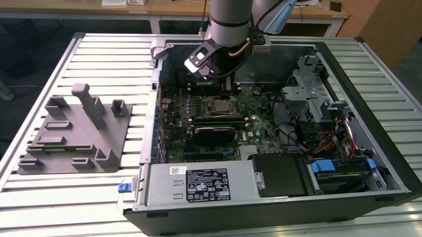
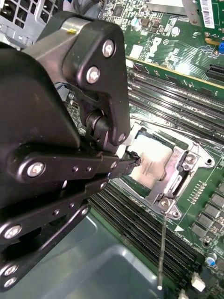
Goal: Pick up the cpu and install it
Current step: 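Close the cpu cover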
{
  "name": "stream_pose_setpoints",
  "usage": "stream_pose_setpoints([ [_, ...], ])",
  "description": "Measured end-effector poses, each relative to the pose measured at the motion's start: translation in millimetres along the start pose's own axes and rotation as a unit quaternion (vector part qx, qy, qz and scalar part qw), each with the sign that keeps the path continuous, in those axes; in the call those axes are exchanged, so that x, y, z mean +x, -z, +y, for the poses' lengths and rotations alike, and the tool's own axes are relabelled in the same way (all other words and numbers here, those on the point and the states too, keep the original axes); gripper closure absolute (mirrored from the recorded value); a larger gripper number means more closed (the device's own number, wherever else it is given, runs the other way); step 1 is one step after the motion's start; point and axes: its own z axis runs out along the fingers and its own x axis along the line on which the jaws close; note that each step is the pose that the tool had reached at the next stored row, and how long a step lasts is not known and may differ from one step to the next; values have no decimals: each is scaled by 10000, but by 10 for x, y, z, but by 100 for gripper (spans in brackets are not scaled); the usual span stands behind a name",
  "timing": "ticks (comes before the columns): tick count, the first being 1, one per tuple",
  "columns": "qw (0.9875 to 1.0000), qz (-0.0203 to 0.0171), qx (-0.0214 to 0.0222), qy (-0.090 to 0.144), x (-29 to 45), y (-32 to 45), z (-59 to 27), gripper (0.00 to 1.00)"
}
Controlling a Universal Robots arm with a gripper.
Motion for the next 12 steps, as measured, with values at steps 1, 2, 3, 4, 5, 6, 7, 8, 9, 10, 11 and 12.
stream_pose_setpoints([
  [1, 10000, 1, 0, 24, -1, -7, -3, 89],
  [2, 10000, 2, 0, 52, -3, -15, -4, 89],
  [3, 10000, 3, 1, 80, -5, -24, -6, 89],
  [4, 9999, 4, 0, 113, -6, -35, -7, 89],
  [5, 9999, 6, 1, 141, -7, -44, -8, 89],
  [6, 9999, 7, 0, 165, -7, -53, -9, 89],
  [7, 9998, 8, 0, 187, -8, -60, -10, 89],
  [8, 9998, 8, 1, 199, -9, -63, -16, 89],
  [9, 9998, 8, 1, 202, -9, -64, -30, 89],
  [10, 9998, 8, 1, 203, -10, -66, -54, 89],
  [11, 9998, 8, 1, 203, -10, -67, -78, 89],
  [12, 9998, 9, 1, 203, -11, -68, -100, 89],
])
